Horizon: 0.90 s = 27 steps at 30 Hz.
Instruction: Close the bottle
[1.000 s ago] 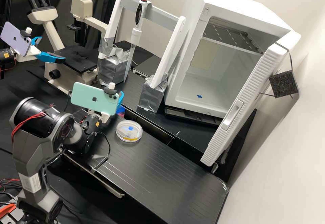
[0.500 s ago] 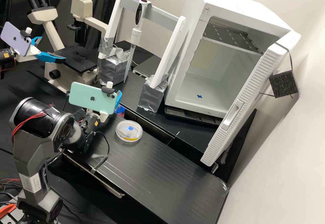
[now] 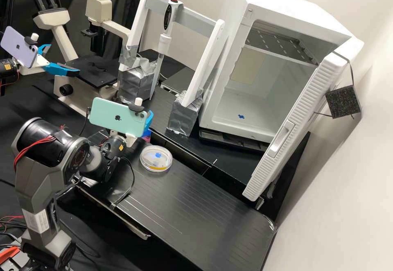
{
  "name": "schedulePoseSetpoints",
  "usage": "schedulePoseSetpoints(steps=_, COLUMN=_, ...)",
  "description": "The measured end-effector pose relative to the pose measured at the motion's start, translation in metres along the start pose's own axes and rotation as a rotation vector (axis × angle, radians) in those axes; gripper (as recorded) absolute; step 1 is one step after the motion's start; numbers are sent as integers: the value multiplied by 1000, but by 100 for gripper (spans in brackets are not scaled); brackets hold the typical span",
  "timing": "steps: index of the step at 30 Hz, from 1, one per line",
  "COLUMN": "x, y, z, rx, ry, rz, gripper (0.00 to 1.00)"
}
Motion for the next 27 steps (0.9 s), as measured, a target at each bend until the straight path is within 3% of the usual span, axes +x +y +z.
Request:
schedulePoseSetpoints(steps=13, x=-10, y=-9, z=6, rx=13, ry=-11, rz=-46, gripper=0)
schedulePoseSetpoints(steps=27, x=-18, y=-5, z=2, rx=29, ry=9, rz=-23, gripper=0)
